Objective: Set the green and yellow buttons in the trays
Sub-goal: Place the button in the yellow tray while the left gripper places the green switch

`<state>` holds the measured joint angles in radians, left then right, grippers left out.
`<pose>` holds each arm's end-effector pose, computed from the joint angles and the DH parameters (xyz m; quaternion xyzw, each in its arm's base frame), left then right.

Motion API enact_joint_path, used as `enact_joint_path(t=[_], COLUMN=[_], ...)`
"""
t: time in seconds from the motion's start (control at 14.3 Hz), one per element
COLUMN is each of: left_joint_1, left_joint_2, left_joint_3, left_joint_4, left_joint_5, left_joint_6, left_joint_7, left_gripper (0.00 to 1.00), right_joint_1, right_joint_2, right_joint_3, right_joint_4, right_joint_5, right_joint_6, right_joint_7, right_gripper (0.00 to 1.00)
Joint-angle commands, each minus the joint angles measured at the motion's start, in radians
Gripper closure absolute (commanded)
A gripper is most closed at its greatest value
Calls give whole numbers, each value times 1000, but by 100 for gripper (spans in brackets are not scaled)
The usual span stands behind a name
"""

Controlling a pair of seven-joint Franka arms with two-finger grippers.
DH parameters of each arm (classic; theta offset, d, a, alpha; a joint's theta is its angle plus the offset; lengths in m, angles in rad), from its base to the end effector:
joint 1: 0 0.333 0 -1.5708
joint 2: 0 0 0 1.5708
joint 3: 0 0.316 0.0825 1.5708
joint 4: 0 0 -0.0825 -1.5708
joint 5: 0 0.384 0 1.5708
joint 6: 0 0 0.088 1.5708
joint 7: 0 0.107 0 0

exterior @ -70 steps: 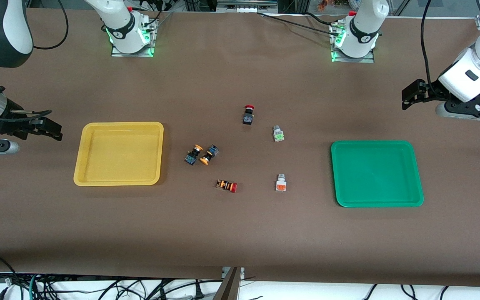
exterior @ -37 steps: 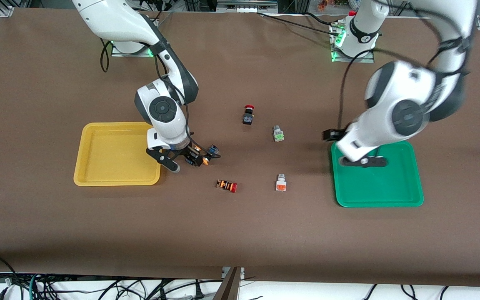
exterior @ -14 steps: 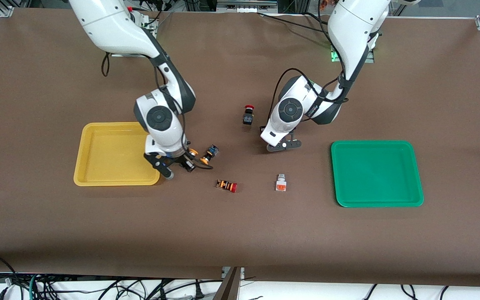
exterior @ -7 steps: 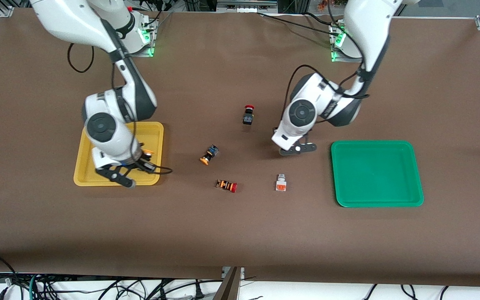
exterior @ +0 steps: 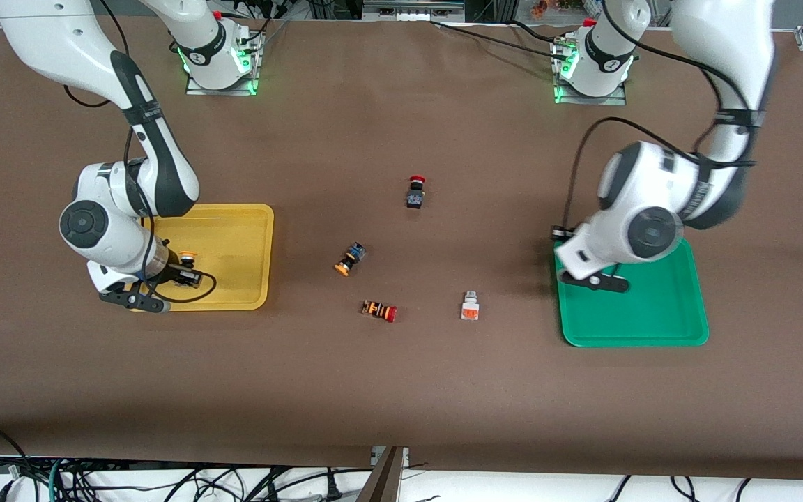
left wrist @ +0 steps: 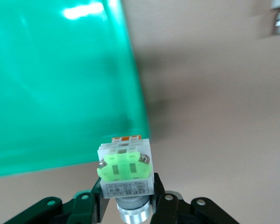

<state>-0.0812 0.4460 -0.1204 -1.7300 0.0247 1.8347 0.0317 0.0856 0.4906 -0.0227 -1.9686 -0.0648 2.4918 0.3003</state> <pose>0.6096 -0.1167 0.3033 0.9785 -0.1185 -0.1688 0.0010 0.6180 0.0398 0.2229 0.9953 -0.0916 0.0206 0.0220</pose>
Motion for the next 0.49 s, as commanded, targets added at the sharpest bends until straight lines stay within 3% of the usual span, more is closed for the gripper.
enact_joint_path(t=[0.0,0.14,0.21,0.28,0.35,0.42], left_joint_1=[57,73,84,96,113,122], left_joint_2=[35,49,57,65,71,72], left_joint_3=[-19,-19,-19,-19,-19,-21], left_joint_4=[-3,-22,-28,-36,-45,-45], left_joint_5=[85,118,119,119,119,119], left_joint_6=[15,69,102,141,171,181], left_joint_7=[201,269,316,382,445,471], left_gripper=[99,99,99,99,97,73], right_joint_1=[-9,-12,-12,-15,-15,-14], right_joint_2=[-44,-41,-43,-44,-52,-63], right_joint_3=[7,6,6,6,6,9], right_joint_4=[-127,-127,-119,-112,-105,-84], right_joint_5=[16,16,16,16,16,16], right_joint_6=[85,79,76,75,65,38], right_joint_7=[-38,-32,-33,-40,-43,-40], right_gripper=[100,99,43,0,0,0])
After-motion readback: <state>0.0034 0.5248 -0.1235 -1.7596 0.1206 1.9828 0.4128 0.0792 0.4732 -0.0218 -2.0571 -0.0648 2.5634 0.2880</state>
